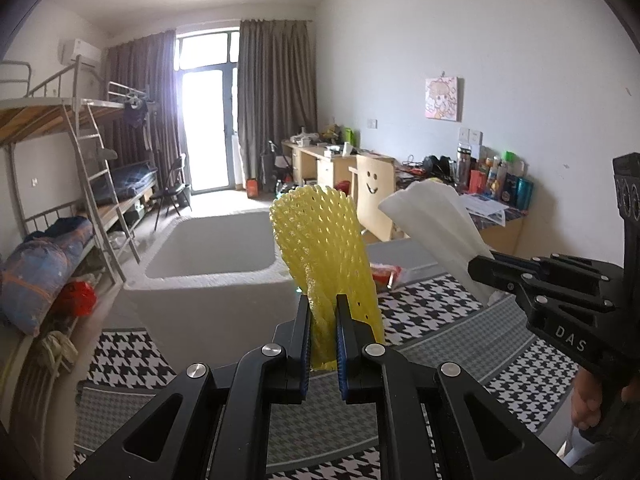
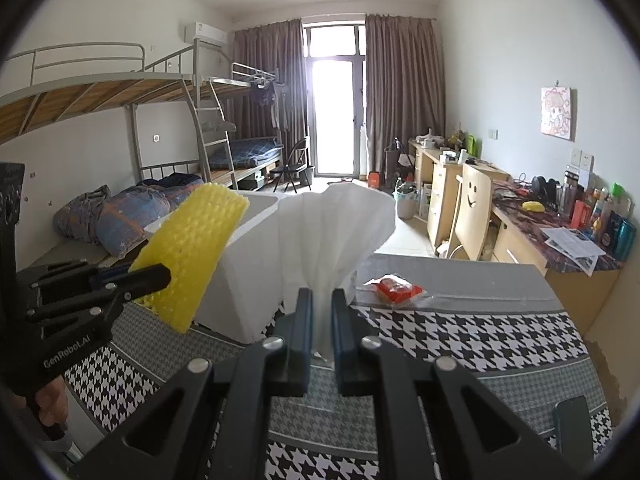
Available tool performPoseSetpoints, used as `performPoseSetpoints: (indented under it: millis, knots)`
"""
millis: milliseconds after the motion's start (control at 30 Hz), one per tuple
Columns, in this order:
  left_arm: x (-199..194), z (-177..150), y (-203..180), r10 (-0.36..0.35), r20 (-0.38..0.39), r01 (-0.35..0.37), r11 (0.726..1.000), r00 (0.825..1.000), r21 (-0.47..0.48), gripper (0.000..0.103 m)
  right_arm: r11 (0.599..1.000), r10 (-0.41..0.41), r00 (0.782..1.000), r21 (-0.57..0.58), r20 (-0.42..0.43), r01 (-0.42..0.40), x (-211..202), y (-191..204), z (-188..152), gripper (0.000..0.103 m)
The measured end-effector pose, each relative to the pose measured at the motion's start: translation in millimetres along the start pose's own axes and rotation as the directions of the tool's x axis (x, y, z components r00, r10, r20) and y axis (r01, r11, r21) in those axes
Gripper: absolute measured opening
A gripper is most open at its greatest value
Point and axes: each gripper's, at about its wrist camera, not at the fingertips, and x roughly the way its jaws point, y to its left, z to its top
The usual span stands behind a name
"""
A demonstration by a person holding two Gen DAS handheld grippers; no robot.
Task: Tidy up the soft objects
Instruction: 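Lift and carry the foam net and paper towel in both tools over the foam box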
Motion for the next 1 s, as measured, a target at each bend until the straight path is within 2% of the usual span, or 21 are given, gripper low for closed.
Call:
performPoseSetpoints:
  millis: [200, 733, 1000]
  knots:
    - [1, 7, 11, 0.013, 0.009, -0.013, 1.000, 1.000, -0.015, 0.011, 1.000, 0.029, 1.000, -0.011, 0.007, -0.029, 5, 5, 11, 0.012]
    - [7, 22, 38, 0.055, 0.025, -0.054, 0.998, 0.998, -0.037, 0.011, 0.999, 0.036, 0.999, -0.039, -0.002, -0.037, 30, 18, 38, 0.012]
    - [13, 26, 58, 0.102, 0.024, -0.100, 0.992, 0.994, -0.071, 0.011, 0.995, 0.076, 0.997, -0.060, -0.001, -0.076, 39, 30, 47, 0.012]
